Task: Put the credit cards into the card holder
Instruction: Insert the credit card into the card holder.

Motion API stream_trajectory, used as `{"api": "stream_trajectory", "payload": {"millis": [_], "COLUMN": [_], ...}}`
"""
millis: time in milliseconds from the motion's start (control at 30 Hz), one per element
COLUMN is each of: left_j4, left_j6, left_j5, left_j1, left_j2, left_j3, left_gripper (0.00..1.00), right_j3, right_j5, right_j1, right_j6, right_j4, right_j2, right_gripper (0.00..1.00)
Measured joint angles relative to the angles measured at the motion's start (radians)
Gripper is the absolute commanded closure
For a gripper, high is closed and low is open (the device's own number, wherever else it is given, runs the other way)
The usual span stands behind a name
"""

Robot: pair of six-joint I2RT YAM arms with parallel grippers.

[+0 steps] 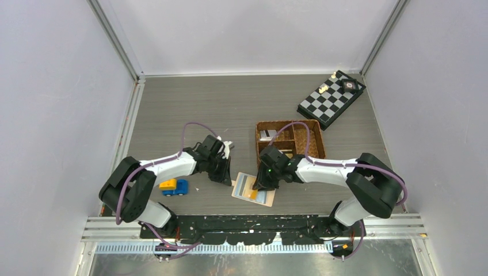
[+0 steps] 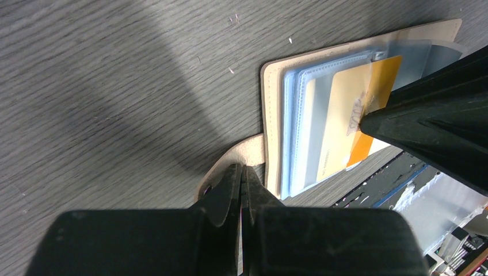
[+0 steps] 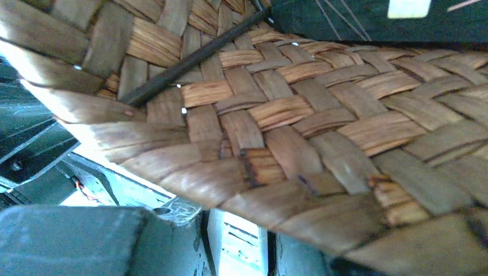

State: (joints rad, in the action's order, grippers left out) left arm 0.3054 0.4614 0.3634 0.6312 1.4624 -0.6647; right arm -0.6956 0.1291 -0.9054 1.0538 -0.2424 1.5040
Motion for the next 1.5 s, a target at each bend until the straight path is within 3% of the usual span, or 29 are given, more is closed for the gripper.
{"api": "stream_trajectory", "payload": {"millis": [433, 833, 1500], "left_j4": [0.000, 0.000, 0.000], "left_j6": [0.000, 0.001, 0.000], "left_j5": [-0.002, -0.001, 0.000], "left_j1": [0.000, 0.000, 0.000], "left_j2": [0.000, 0.000, 0.000], "left_j3": [0.000, 0.000, 0.000], "left_gripper": [1.00, 1.00, 1.00], "right_j3": [-0.024, -0.024, -0.048], "right_j5": [-0.057, -0.087, -0.067], "right_j1": [-0.014, -0.029, -0.035], "right_j6": [-0.005, -0.004, 0.003], "right_j4": [-0.089, -0.147, -0.060], "right_j2": [-0.024, -0.050, 0.010], "right_gripper": [0.63, 0.71, 0.86]}}
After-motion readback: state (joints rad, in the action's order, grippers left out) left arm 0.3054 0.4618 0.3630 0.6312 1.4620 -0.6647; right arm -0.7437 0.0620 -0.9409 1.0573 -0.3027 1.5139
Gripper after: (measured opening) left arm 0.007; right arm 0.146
